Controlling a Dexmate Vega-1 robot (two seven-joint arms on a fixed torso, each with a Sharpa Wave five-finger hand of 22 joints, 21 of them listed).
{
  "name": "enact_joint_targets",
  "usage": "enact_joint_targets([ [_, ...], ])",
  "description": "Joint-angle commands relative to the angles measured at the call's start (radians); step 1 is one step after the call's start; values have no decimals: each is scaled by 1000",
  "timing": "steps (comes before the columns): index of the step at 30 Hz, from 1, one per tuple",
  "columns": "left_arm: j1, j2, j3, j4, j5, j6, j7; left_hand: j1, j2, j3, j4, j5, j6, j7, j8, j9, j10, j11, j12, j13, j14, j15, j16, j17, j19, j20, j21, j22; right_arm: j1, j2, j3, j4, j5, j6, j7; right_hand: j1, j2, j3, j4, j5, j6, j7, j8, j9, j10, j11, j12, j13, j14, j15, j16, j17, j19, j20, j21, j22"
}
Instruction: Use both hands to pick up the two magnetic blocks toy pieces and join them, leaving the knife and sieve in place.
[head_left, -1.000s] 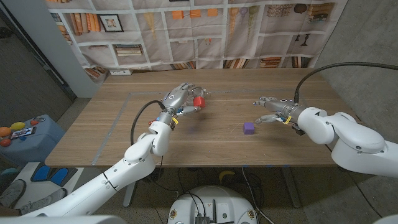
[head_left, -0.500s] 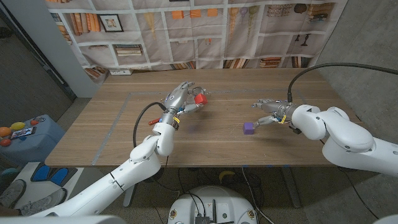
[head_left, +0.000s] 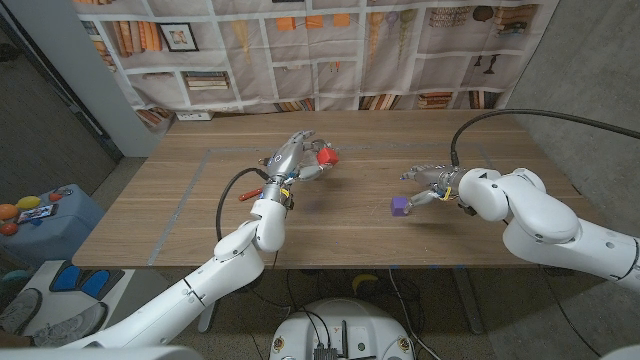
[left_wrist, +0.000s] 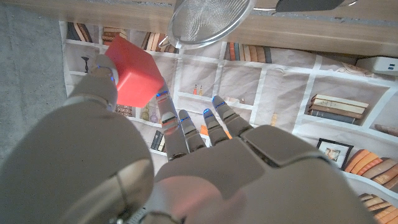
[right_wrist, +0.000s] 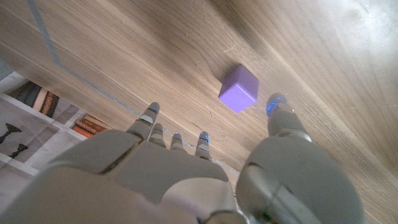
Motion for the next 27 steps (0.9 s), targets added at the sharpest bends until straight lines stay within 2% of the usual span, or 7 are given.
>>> enact_joint_targets([
  [1, 10, -22, -19, 25, -101, -64, 38, 33, 39, -7, 0, 6, 71, -64, 1, 6, 4, 2, -2, 5, -6, -61, -3, 4, -7, -19, -5, 2, 19, 70, -28, 44, -108, 33, 85, 18, -3, 7, 2, 10, 3, -4, 11, 4, -56, 8, 7, 4, -11, 6, 4, 3, -9, -3, -2, 3],
  [6, 10, -39, -24, 44, -140, -90, 55, 34, 41, -8, 0, 6, 71, -63, -1, 6, 5, 3, -1, 5, -8, -59, -3, 4, -8, -17, -5, 2, 20, 102, -36, 58, -156, 34, 125, 24, -3, 8, 3, 11, 13, -3, 20, 7, -56, 11, 10, 5, -9, 6, 7, 4, -5, -4, 1, 3],
  [22, -3, -80, -40, 106, -276, -200, 60, 34, 46, -13, 1, 8, 68, -60, -7, 7, 4, 8, -2, 5, -11, -55, -2, 4, -9, -14, -3, 2, -9, 168, -25, 110, -216, 46, 116, 43, 3, 9, 9, 11, 71, -17, 63, 23, -45, 9, 22, 7, 10, -2, 21, 8, 20, -13, 10, 3],
  [27, -9, -82, -39, 119, -297, -222, 52, 34, 47, -15, 1, 8, 67, -59, -9, 7, 4, 9, -2, 5, -12, -53, -2, 4, -11, -13, -3, 2, -21, 181, -19, 122, -231, 47, 103, 50, 9, 9, 12, 9, 112, -29, 89, 30, -37, 6, 26, 9, 22, -8, 28, 10, 33, -16, 13, 3],
])
